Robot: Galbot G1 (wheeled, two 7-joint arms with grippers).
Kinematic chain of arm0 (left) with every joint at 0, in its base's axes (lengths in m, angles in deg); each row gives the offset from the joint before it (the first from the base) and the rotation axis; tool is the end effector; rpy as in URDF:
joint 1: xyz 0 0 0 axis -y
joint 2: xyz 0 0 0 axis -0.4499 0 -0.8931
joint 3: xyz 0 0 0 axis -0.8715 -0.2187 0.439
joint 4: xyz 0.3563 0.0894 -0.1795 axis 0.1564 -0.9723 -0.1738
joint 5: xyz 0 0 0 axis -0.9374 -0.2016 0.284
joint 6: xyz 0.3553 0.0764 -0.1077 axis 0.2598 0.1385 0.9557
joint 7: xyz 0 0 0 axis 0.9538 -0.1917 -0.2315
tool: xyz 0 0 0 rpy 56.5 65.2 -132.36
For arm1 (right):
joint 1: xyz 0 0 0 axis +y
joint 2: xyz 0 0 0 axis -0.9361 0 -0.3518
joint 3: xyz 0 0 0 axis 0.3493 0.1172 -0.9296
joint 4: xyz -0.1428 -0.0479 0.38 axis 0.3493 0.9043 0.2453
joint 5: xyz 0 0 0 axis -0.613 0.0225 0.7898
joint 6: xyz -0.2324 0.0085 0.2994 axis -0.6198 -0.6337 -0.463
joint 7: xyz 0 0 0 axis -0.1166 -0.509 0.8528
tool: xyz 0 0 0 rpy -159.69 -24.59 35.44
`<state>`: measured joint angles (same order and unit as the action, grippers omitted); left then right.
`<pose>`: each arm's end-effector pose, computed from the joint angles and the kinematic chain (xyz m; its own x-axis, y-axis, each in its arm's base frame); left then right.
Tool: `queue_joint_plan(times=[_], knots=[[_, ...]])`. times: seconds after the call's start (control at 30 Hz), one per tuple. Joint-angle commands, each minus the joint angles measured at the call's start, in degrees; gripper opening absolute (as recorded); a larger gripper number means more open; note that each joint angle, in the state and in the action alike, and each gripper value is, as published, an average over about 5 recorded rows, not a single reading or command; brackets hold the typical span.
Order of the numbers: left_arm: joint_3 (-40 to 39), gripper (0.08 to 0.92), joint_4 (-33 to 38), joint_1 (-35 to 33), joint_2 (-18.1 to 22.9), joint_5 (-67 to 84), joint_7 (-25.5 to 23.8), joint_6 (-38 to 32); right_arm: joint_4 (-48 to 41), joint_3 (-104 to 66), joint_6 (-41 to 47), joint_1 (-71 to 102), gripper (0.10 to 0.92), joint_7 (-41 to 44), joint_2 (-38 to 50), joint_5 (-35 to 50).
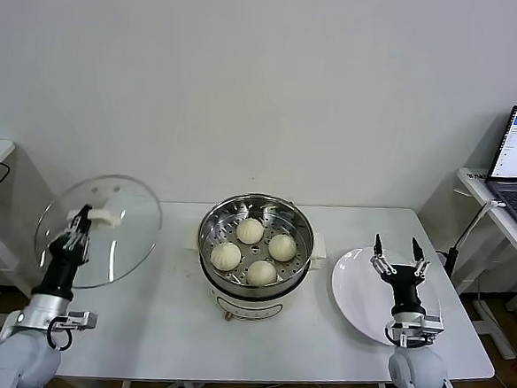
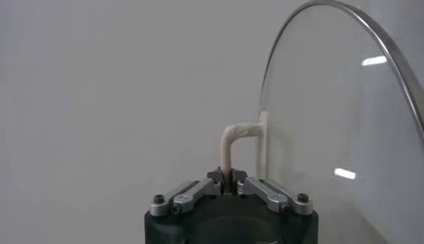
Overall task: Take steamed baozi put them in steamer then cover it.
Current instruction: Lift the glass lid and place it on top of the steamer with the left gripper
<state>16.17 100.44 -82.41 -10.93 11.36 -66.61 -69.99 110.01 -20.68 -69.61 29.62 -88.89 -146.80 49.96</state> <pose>0.2551 0.1752 -0.3291 -0.9567 0.0170 -0.2906 -0.2904 0.0129 0.9568 0.3154 -0.1570 -0.4254 -0.9726 0.0744 -0.2204 0.0738 0.9972 0.0109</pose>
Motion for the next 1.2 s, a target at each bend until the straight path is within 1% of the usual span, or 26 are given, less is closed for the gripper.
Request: queue_joint_plan(times=[0.03, 0.1, 0.2, 0.3, 0.4, 0.57, 0.7, 0.9, 1.2], knots=[[-19.5, 0.191, 19.9, 4.5, -1.6, 1.4, -7.8, 16.2, 1.2, -0.6, 1.5, 0.2, 0.823, -1.0, 0.2, 0.2], [-25.3, 0.191, 19.1, 7.4, -0.8, 1.0, -9.0, 20.1, 1.6, -1.0, 1.9, 0.3, 0.823, -1.3, 0.2, 0.1], [-32.4, 0.191, 16.7, 11.2, 0.3, 0.0, -10.2, 23.5, 1.9, -1.7, 2.1, 0.6, 0.823, -1.4, 0.0, 0.0], [-37.8, 0.191, 14.0, 14.2, 1.3, -1.1, -11.3, 26.1, 1.8, -2.3, 2.0, 0.8, 0.823, -1.5, -0.4, -0.2], [-41.2, 0.191, 11.7, 16.7, 2.5, -2.7, -13.2, 28.9, 1.5, -2.8, 1.9, 1.0, 0.823, -1.4, -0.9, -0.4], [-44.0, 0.191, 8.6, 20.3, 4.7, -6.9, -18.0, 32.5, 0.6, -3.8, 1.7, 1.1, 0.823, -1.3, -1.3, -0.7], [-45.7, 0.191, 5.9, 22.4, 6.1, -10.4, -21.4, 34.0, 0.0, -4.4, 1.7, 1.0, 0.823, -1.3, -1.5, -0.8], [-47.2, 0.191, 1.3, 24.4, 7.9, -14.4, -24.0, 34.2, -0.2, -4.8, 1.7, 1.0, 0.823, -1.3, -1.8, -1.2], [-47.7, 0.191, -3.5, 24.7, 11.1, -19.9, -25.9, 33.7, -0.9, -5.2, 1.6, 1.0, 0.823, -1.3, -1.8, -1.2]])
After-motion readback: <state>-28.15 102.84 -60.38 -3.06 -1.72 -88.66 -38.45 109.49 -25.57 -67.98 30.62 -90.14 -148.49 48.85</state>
